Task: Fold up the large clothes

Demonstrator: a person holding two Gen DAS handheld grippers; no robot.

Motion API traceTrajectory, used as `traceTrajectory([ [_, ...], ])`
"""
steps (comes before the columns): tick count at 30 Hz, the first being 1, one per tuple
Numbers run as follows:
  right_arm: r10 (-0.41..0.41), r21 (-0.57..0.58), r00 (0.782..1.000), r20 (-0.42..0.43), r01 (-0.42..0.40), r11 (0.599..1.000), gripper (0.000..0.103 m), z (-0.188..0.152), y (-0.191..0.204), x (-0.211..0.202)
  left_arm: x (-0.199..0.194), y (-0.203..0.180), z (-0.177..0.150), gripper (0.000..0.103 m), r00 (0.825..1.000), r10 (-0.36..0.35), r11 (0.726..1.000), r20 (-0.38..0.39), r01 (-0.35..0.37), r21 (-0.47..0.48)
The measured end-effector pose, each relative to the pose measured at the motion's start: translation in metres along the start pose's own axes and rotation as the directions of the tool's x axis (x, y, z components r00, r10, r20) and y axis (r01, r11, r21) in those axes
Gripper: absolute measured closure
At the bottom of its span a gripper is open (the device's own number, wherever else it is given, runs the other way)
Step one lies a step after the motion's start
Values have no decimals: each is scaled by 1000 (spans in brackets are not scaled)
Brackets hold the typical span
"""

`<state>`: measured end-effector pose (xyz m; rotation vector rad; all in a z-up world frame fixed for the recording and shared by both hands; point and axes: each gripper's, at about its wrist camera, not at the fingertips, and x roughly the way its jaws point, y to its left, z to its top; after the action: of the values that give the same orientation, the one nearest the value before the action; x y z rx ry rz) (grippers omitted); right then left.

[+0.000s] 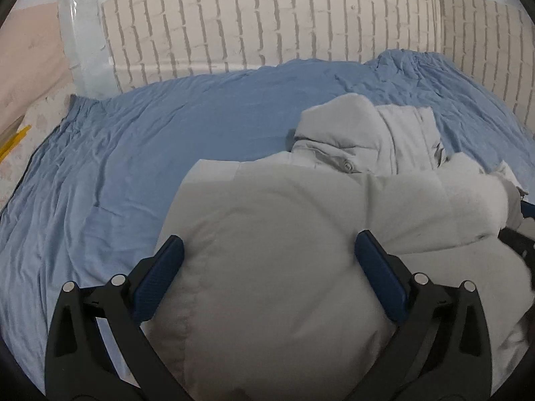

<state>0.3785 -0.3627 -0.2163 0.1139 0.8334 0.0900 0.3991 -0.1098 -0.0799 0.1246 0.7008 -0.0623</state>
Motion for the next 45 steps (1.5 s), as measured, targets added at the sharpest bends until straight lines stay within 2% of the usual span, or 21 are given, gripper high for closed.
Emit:
traceTrajectory([
  [2, -30, -11, 999, -21, 30, 999, 1, 3, 4, 10, 8, -2, -4, 3, 1000, 17, 1000, 18, -17, -12],
  [7, -50, -10, 997, -65, 49, 999, 1, 6, 5, 34, 26, -1, -5, 3, 1000, 18, 999, -4, -18, -32],
  [14, -75, -30, 988, -133, 71, 997, 1, 4, 9, 50, 50, -4, -2, 3, 993, 14, 1000, -119, -12, 14],
  [16, -89, -46, 977, -192, 82, 996, 1, 7, 11, 56, 56, -5, -1, 3, 985, 17, 999, -171, -12, 32],
  [19, -103, -62, 950, -295, 89, 994, 1, 14, 15, 53, 58, -6, 1, 3, 968, 23, 998, -252, -8, 60],
  [21, -86, -71, 950, -300, 67, 995, 2, 11, 16, 34, 40, -4, -2, 3, 962, 26, 996, -270, -2, 89],
  [23, -43, -35, 972, -229, 36, 999, 2, 2, 9, -9, 6, 2, -5, 3, 974, 17, 997, -227, -1, 72],
  [25, 26, 5, 988, -154, -26, 1000, 2, -16, -4, -66, -52, 17, -20, 3, 987, -60, 997, -152, 65, 33],
  [26, 40, 10, 991, -131, -39, 999, 2, -27, -11, -90, -71, 24, -28, 3, 988, -74, 996, -135, 80, 34],
  [27, 40, 10, 994, -100, -39, 999, 2, -43, -20, -124, -94, 32, -40, 3, 989, -63, 996, -130, 71, 54],
  [28, 20, 6, 996, -82, -20, 1000, 2, -53, -27, -144, -121, 43, -57, 3, 990, -21, 996, -138, 34, 88],
  [30, -19, 22, 998, -62, 20, 1000, 2, -78, -47, -191, -156, 66, -81, 3, 991, 4, 996, -131, 8, 88],
  [34, 56, 162, 996, -72, -43, 986, 2, -105, -87, -246, -224, 113, -132, 3, 992, 30, 999, -125, -33, -19],
  [36, 12, 194, 998, -56, -1, 981, 2, -123, -104, -258, -250, 138, -151, 3, 988, 54, 994, -146, -68, -91],
  [38, -23, 134, 978, -209, 52, 990, 2, -137, -106, -243, -259, 155, -166, 3, 980, 22, 984, -199, -56, -166],
  [39, -23, 115, 972, -233, 51, 992, 2, -139, -105, -238, -254, 158, -174, 3, 962, -14, 983, -272, -37, -181],
  [40, -1, 99, 961, -275, 29, 995, 2, -141, -103, -230, -249, 158, -183, 3, 940, -24, 986, -339, -33, -161],
  [42, 17, 105, 944, -330, 19, 994, 2, -142, -98, -225, -247, 155, -192, 3, 934, 24, 993, -357, -63, -98],
  [43, 24, 121, 925, -380, 23, 992, 2, -148, -96, -222, -245, 152, -199, 3, 925, 37, 996, -379, -64, -60],
  [45, 30, 136, 884, -467, 38, 990, 2, -162, -92, -217, -242, 150, -212, 3, 901, 4, 998, -433, -32, -57],
])
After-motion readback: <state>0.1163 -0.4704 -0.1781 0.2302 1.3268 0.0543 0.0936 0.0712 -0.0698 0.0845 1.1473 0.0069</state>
